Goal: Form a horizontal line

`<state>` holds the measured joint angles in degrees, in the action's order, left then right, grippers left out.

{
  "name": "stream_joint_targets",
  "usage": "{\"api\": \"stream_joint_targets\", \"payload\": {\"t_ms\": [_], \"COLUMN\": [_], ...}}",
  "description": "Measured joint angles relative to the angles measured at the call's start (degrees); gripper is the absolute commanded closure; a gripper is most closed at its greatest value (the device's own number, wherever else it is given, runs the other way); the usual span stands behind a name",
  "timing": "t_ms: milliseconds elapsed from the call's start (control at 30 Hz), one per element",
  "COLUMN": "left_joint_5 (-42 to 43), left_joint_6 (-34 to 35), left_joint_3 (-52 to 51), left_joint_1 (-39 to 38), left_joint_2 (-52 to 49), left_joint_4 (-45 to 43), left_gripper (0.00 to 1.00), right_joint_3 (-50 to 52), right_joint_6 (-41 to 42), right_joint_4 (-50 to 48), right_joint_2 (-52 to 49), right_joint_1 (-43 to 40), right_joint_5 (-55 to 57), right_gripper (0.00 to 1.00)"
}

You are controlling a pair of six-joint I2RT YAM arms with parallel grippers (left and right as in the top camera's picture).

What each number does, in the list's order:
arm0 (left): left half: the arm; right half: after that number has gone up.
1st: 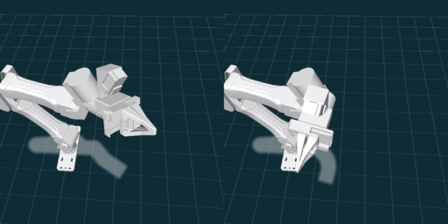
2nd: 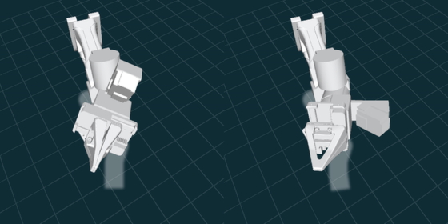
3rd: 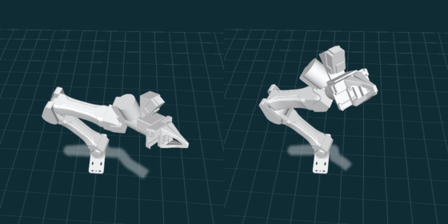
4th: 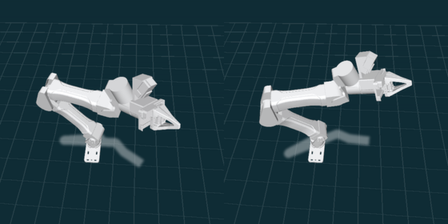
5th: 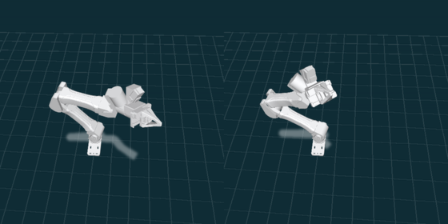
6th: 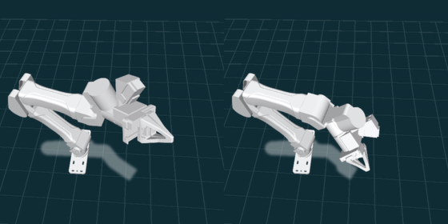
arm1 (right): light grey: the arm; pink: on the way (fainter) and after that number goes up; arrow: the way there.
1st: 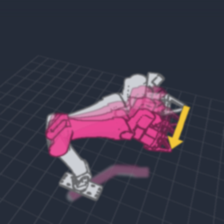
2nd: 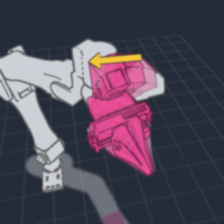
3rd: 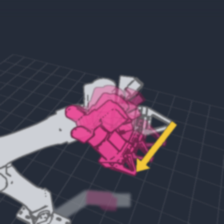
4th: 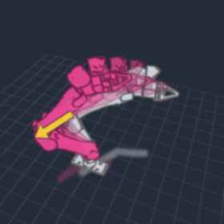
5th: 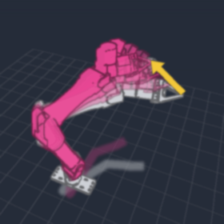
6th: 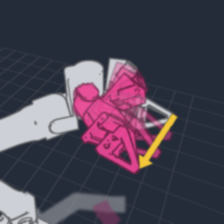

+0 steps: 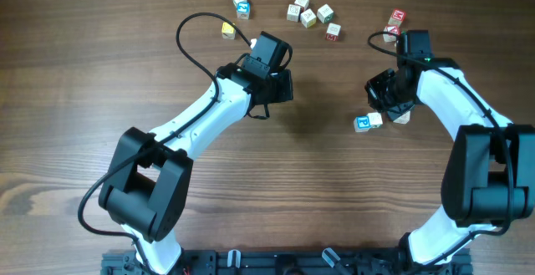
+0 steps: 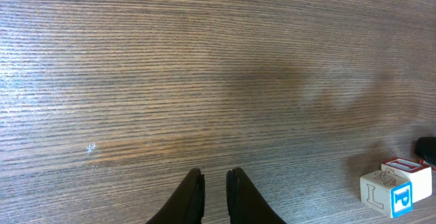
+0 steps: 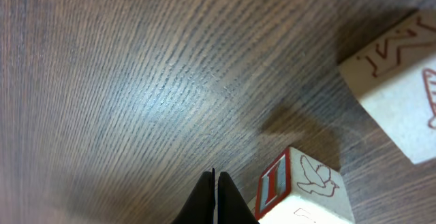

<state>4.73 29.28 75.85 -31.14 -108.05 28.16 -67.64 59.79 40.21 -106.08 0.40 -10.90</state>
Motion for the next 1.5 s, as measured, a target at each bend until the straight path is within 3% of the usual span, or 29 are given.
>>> {"api": "stream_joint_targets", "payload": {"t_ms": [200, 300, 567, 1500], "left_joint_5": [0.0, 0.0, 0.0, 0.0], "left_joint_6": [0.0, -0.1, 0.2, 0.2], "left_joint_3": [0.0, 0.0, 0.0, 0.0], "left_joint_1": [0.0, 0.0, 0.0, 0.0], "left_joint_2": [0.0, 0.0, 0.0, 0.0], "left_joint_4": [0.4, 1.4, 1.8, 2.2], "left_gripper": [0.81, 0.66, 0.52, 0.44], "right_joint_3": [0.0, 0.0, 0.0, 0.0], "right_joint_6": [5.0, 5.3, 5.6, 5.4], "right_joint_4": [0.0, -0.1, -0.2, 3.0], "right_joint_2": [0.0, 0.0, 0.0, 0.0], "right_joint_1": [2.9, 3.1, 3.1, 3.1], "right_joint_5": [0.0, 0.0, 0.7, 0.9], "right_gripper": [0.96, 0.96, 0.95, 0.96]}}
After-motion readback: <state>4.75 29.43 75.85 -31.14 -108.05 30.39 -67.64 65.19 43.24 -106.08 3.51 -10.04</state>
